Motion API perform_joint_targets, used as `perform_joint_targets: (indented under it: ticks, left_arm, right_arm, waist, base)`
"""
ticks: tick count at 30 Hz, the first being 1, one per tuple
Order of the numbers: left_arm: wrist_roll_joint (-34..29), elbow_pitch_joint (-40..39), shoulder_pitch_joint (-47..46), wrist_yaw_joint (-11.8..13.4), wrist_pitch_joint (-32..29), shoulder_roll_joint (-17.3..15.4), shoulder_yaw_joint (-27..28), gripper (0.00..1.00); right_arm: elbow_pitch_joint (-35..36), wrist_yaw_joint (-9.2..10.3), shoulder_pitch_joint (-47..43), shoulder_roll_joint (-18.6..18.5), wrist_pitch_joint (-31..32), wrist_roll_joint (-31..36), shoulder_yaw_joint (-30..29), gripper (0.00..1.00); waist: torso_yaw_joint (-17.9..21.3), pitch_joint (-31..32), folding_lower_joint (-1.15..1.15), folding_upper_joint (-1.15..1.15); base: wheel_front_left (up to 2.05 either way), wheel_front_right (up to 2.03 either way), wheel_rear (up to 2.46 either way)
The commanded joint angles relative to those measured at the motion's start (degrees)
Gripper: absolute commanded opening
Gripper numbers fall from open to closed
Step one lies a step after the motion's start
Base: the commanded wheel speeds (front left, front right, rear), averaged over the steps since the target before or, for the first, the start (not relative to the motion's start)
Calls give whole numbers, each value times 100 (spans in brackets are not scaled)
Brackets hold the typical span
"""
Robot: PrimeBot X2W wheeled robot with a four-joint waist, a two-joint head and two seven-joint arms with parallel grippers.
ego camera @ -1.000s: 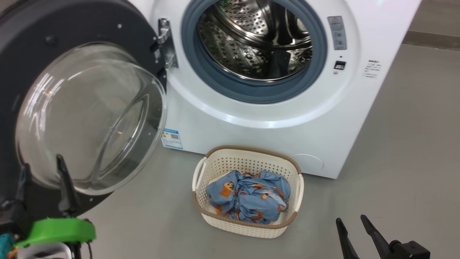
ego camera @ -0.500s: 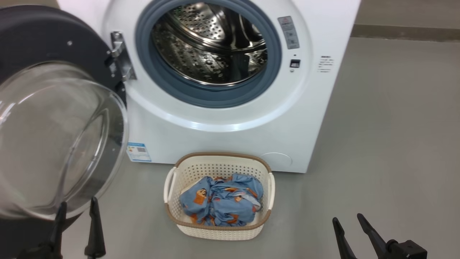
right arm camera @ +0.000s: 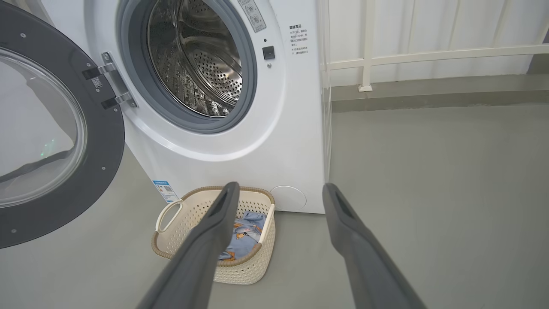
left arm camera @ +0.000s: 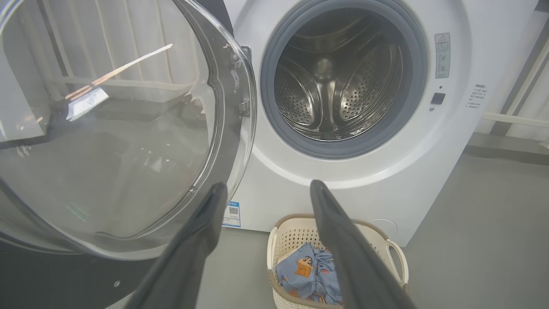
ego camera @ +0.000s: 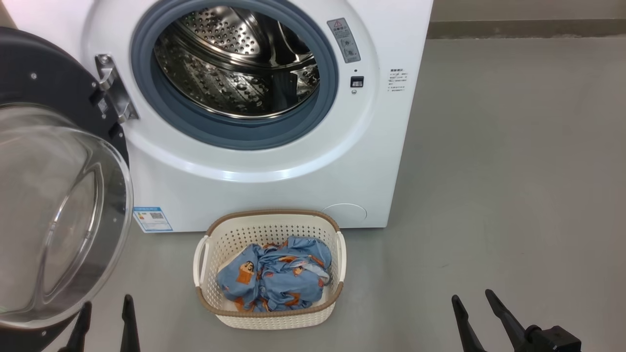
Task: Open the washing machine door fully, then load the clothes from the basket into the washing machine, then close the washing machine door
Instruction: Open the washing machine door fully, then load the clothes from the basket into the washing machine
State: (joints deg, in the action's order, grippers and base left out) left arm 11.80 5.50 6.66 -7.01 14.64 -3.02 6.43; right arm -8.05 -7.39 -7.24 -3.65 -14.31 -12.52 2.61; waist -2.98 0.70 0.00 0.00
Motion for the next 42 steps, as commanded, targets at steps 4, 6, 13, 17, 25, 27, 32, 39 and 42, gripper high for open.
perform_joint_targets:
  ticks: [4, 6, 13, 17, 25, 27, 32, 39, 42]
  left_arm:
    - [17, -51, -44, -36, 36, -93, 225, 100]
    - [25, -34, -37, -41, 36, -92, 215, 100]
    - [86, 6, -29, -46, 36, -207, 111, 100]
    - [128, 22, -44, -46, 36, -248, 100, 100]
    - [111, 103, -59, -47, 36, -287, 138, 100]
    - [113, 120, -64, -47, 36, -306, 136, 100]
    - [103, 195, -75, -47, 36, -332, 157, 100]
    - [133, 311, -99, -47, 36, -328, 218, 100]
    - [141, 317, -102, -47, 36, -316, 232, 100]
  right_arm:
    - [174, -10, 90, -67, -69, -27, 72, 100]
    - [180, -10, 95, -64, -69, -28, 47, 100]
    - [191, -10, 130, -48, -69, -16, 56, 100]
    - [195, -10, 144, -42, -69, -11, 60, 100]
    - [158, -10, 150, -36, -69, -10, 72, 100]
    - [154, -10, 153, -33, -69, -18, 76, 100]
    - [145, -10, 151, -26, -69, -26, 77, 100]
    - [136, -10, 152, -18, -69, -32, 74, 100]
    - [132, -10, 150, -16, -69, -37, 67, 100]
  waist:
    - [21, 6, 0, 0]
    - [8, 8, 0, 0]
    - [-27, -15, 0, 0]
    - [-30, -44, 0, 0]
    - [-8, -60, 0, 0]
    - [-3, -62, 0, 0]
    - [-8, -67, 0, 0]
    - [-11, -78, 0, 0]
    - [-14, -80, 0, 0]
  base:
    - [0, 0, 0]
    - [0, 0, 0]
    - [0, 0, 0]
    - [0, 0, 0]
    - [0, 0, 0]
    - [0, 0, 0]
    - [5, -5, 0]
    - [75, -75, 0]
    - [134, -134, 0]
